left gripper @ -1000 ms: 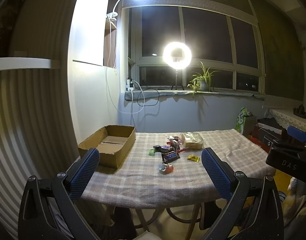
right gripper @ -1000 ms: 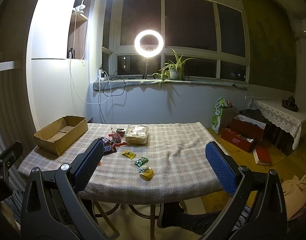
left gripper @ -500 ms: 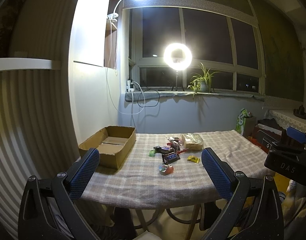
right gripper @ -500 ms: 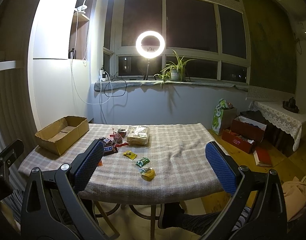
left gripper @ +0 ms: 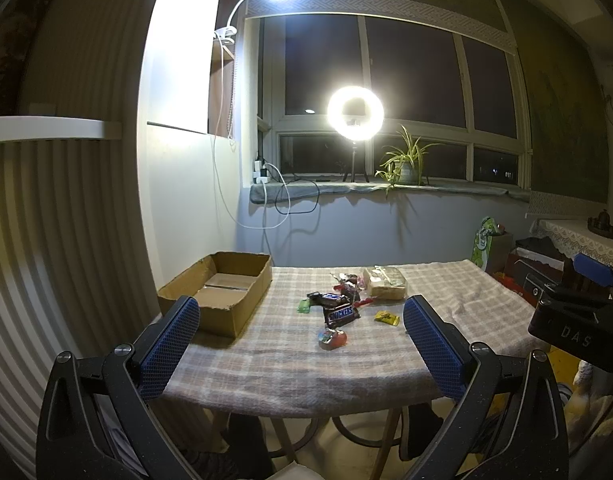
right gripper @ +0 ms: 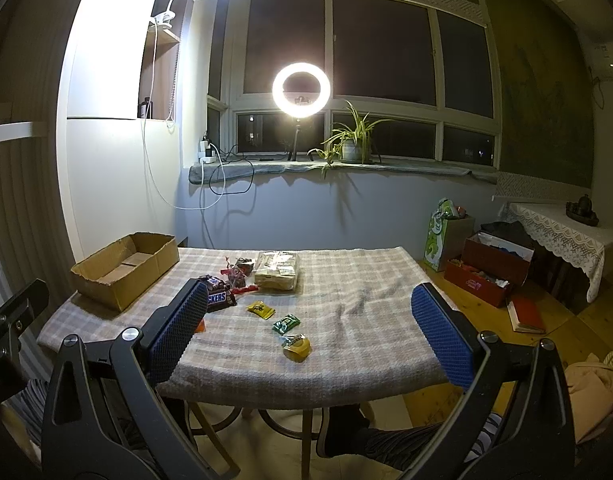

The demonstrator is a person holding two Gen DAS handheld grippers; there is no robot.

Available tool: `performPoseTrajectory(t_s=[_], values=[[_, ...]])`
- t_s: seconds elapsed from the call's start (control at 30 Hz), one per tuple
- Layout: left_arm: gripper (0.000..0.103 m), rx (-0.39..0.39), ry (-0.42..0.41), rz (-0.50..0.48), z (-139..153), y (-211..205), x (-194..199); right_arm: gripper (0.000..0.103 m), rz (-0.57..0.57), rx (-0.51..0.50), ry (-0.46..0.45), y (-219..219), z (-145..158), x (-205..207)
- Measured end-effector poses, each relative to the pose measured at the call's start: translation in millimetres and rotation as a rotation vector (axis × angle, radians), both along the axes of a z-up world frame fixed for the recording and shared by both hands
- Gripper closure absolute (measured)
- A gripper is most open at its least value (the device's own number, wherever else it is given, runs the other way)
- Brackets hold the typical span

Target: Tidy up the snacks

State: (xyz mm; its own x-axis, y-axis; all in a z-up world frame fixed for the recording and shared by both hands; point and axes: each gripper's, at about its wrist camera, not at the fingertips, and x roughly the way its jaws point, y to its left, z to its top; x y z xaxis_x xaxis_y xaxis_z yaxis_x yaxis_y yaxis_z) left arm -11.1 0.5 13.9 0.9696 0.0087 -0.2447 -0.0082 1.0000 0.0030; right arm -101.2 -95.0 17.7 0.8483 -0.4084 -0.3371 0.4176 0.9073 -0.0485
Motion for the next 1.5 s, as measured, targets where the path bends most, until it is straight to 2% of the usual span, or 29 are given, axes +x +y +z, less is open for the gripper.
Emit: performPoseTrajectory(t_s=[0.87,1.23,1.43,1.5], values=[[0.001,-0.002,0.015,-0.014,-3.5,-0.4,2.0,0.000,0.003,0.006,0.012,1.4,-7.0,0.9],[0.001,-0.023,0.065,-0.024,-16.7,6.4,21.5,0.000,0.007,0.037,0.054,-13.7,-19.6,16.7],[0.012,-0.054,0.119,-0.044,-26.6,15.9,44.5,0.000,0.054,0.084,0.069,-32.4,-30.6,32.5],[0.012,-0.066,0.140,-0.054,-30.7,18.5,52.8,0.000,0.072,0.098,0.079,-37.5,-34.1,40.4]])
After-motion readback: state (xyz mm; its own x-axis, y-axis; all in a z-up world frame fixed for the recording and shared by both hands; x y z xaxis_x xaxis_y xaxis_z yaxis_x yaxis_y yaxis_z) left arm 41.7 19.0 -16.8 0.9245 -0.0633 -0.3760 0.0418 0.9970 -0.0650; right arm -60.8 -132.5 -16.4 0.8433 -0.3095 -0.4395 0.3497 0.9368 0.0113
